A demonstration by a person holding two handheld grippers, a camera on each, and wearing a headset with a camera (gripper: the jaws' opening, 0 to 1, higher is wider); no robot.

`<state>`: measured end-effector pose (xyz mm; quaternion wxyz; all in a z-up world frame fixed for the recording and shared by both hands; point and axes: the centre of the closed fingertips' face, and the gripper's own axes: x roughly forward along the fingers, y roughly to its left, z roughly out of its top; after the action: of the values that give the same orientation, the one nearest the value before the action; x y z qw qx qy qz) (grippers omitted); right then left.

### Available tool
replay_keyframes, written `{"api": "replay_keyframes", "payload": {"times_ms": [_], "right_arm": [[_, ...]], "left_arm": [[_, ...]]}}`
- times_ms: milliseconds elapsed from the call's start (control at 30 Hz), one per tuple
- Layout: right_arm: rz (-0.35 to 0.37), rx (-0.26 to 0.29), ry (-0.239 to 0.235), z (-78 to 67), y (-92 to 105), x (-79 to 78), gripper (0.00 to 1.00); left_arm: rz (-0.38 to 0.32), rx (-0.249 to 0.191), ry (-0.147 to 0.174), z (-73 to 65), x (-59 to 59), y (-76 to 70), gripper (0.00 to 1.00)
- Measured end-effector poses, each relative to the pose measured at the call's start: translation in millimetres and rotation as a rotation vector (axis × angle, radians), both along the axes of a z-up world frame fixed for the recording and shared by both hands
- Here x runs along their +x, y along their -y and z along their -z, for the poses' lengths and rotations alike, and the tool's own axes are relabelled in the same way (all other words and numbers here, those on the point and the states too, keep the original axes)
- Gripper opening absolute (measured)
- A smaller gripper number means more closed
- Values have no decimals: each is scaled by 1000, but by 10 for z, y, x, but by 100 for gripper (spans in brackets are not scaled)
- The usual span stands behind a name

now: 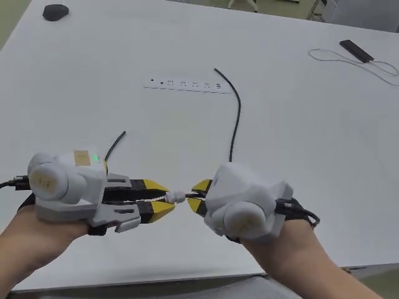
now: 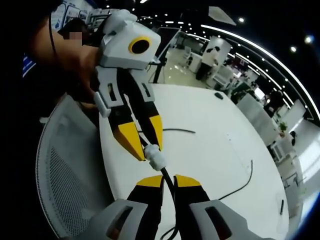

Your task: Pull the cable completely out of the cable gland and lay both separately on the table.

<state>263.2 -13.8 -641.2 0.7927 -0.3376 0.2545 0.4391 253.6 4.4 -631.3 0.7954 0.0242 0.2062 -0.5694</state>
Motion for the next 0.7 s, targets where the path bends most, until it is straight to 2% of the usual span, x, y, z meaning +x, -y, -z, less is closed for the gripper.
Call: {"api": "replay_keyframes", "payload": {"times_ms": [167, 267, 333, 367, 400, 467, 700], "right_arm": [[22, 12, -3, -9, 53, 8, 2], [64, 33, -24, 19, 124, 23, 1], [96, 52, -17, 11, 177, 54, 1], [120, 89, -41, 19, 197, 53, 1], [138, 103, -62, 30, 234, 53, 1], [144, 106, -55, 37, 298, 81, 1], [229, 142, -88, 133, 500, 104, 0]], "left_arm": [[-2, -10, 0, -14, 1, 34, 15], [-8, -10, 0, -14, 6, 45, 15], [-16, -12, -2, -16, 13, 39, 15], [-21, -15, -1, -24, 19, 30, 15], [-25, -19, -3, -38, 22, 24, 15], [-29, -23, 0, -51, 25, 18, 15], [-43, -35, -7, -97, 25, 38, 15]]}}
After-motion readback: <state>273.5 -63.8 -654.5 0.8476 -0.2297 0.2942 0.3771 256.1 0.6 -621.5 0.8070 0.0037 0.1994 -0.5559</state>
